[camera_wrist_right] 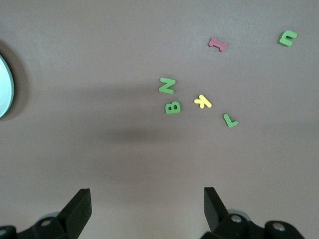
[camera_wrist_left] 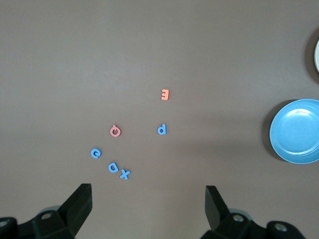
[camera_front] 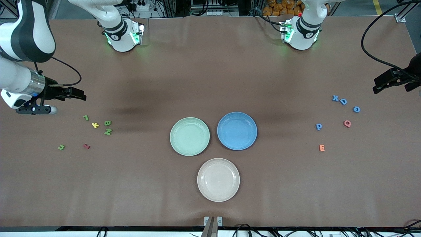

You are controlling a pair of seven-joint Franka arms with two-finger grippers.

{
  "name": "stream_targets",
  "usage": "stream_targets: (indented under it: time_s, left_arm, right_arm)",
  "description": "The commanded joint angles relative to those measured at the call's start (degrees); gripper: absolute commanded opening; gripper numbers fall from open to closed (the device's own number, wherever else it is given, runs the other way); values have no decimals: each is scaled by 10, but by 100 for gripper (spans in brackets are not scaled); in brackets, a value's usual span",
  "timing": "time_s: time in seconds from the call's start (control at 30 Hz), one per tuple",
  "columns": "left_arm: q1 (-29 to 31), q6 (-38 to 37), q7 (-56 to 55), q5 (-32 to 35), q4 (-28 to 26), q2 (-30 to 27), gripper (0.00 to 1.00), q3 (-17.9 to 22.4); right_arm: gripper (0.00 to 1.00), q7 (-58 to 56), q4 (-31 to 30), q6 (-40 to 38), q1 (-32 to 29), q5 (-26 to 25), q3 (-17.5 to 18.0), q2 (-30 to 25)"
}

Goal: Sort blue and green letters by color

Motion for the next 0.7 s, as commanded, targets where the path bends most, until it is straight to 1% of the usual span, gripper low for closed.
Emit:
stream_targets:
  time_s: [0.0, 0.07, 0.23, 0.43, 0.57, 0.67]
  left_arm:
    - [-1, 2, -11, -9, -1, -2, 100, 1]
    - [-1, 2, -11, -9, -1, -2, 100, 1]
    - [1, 2, -10, -7, -2, -2, 100, 1]
    - [6, 2, -6, -6, -3, 2, 100, 1]
    - [34, 9, 3, -8, -4, 13, 100, -2]
    - [43, 21, 17, -9, -15, 14, 100, -4]
  right_arm:
    - [100, 7, 0, 21, 3, 20, 0, 19]
    - [100, 7, 0, 27, 4, 28, 0, 25]
    - [100, 4, 0, 50, 11, 28, 0, 44]
    - [100, -2, -25, 109, 10, 24, 0, 64]
    - [100, -2, -29, 130, 6, 24, -1, 82]
    - [100, 0, -29, 137, 2, 24, -1, 102]
